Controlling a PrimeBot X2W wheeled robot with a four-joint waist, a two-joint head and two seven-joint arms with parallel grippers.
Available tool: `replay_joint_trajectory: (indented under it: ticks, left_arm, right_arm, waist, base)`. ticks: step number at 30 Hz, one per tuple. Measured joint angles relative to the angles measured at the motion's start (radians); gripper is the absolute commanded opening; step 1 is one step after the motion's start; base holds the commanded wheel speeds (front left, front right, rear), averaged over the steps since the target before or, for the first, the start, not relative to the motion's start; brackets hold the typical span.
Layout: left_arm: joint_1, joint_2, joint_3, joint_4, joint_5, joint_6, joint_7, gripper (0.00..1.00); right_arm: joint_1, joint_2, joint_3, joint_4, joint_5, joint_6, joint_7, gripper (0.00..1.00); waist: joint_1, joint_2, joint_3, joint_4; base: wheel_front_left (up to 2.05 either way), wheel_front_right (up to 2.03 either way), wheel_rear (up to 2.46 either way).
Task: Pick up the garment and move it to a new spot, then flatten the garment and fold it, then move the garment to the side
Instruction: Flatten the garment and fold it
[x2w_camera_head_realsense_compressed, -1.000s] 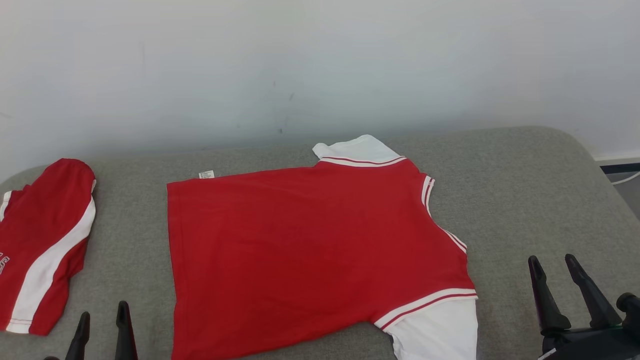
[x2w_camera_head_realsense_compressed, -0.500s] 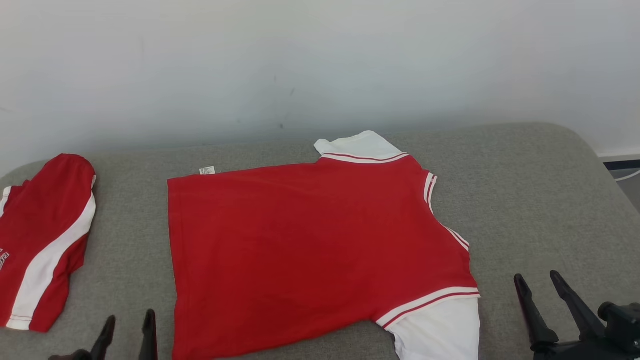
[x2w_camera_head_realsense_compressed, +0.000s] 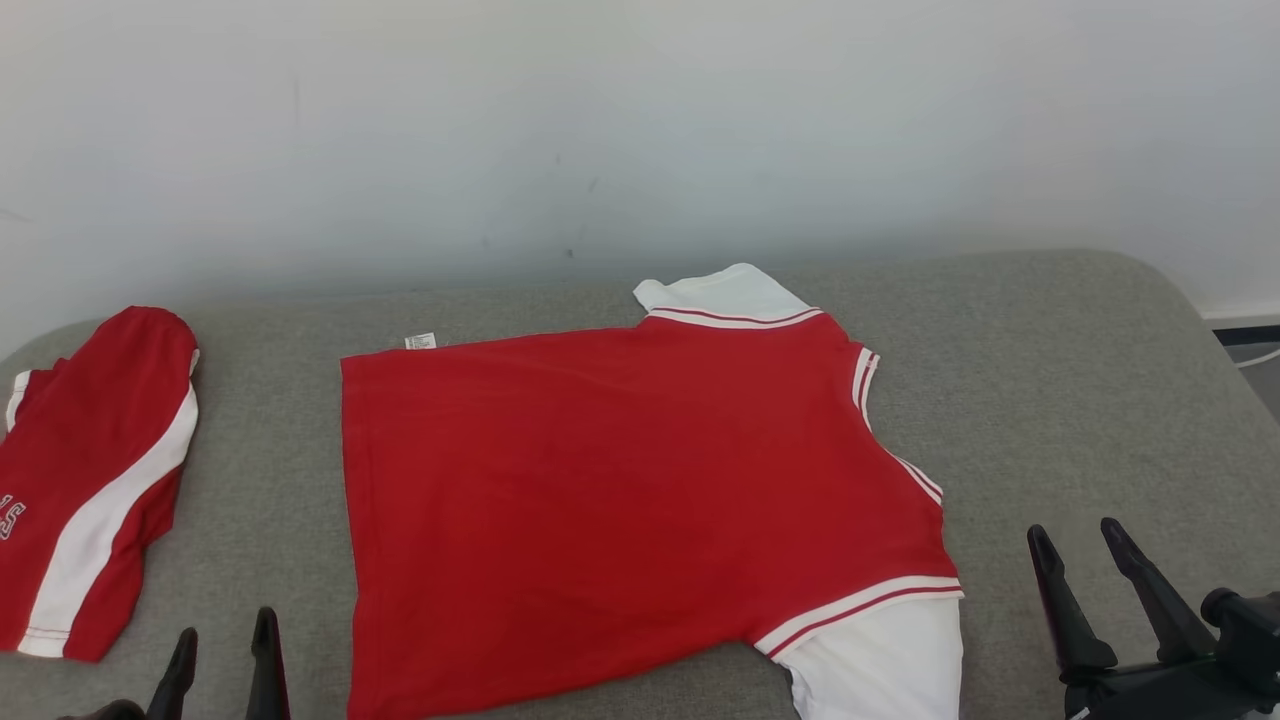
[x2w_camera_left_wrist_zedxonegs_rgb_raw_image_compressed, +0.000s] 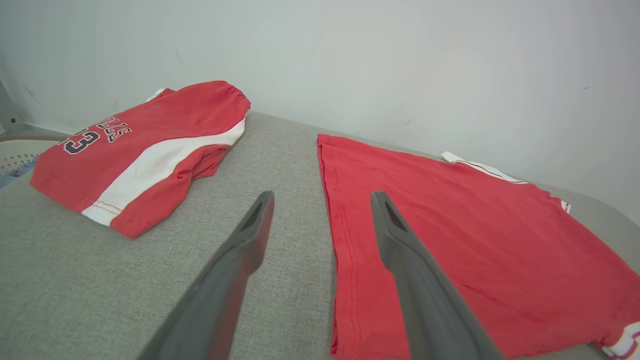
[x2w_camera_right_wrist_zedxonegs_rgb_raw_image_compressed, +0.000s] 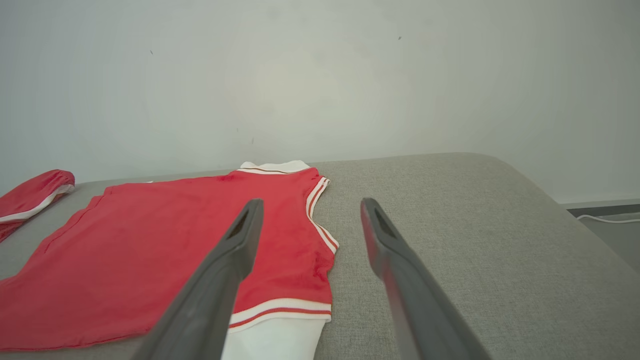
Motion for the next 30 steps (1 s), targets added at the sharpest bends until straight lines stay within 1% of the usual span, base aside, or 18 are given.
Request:
replay_joint_trajectory:
  ticks: [5,9,13,22,28,30]
  left_arm:
    - [0.009,-0.03,0.028,-0.023,0.0,0.0,0.003,1.0]
    - [0.008,-0.043,0.024,-0.031,0.01,0.0,0.018,1.0]
    - [0.008,-0.042,0.026,-0.035,0.057,0.0,0.027,1.0]
    - [0.008,-0.034,0.017,-0.047,0.103,0.0,0.059,1.0]
    - [0.0,-0.024,-0.031,-0.031,0.11,-0.004,0.106,1.0]
    - [-0.011,-0.016,-0.047,0.0,0.112,-0.02,0.126,1.0]
  right_arm:
    - [-0.009,0.007,-0.003,-0.016,-0.01,0.0,-0.005,1.0]
    - [-0.007,0.006,-0.016,-0.02,-0.021,-0.001,-0.012,1.0]
    - [-0.007,0.006,-0.016,-0.021,-0.032,-0.001,-0.012,1.0]
    - [-0.007,0.006,-0.019,-0.021,-0.047,-0.001,-0.012,1.0]
    - [0.011,0.006,-0.034,-0.03,-0.05,-0.001,-0.011,1.0]
    - [0.015,0.006,-0.034,-0.03,-0.05,-0.001,-0.009,1.0]
  waist:
    - [0.0,0.0,0.002,-0.015]
    - [0.0,0.0001,0.005,-0.023]
    - [0.0,0.0,0.007,-0.025]
    - [0.0,0.0001,0.006,-0.025]
    - [0.0,0.0,0.012,-0.018]
    - [-0.0001,0.0,0.016,-0.013]
  base:
    - [0.0,0.0,0.0]
    - [0.0,0.0,0.0]
    - [0.0,0.0,0.0]
    - [0.0,0.0,0.0]
    - [0.0,0.0,0.0]
    - [0.0,0.0,0.0]
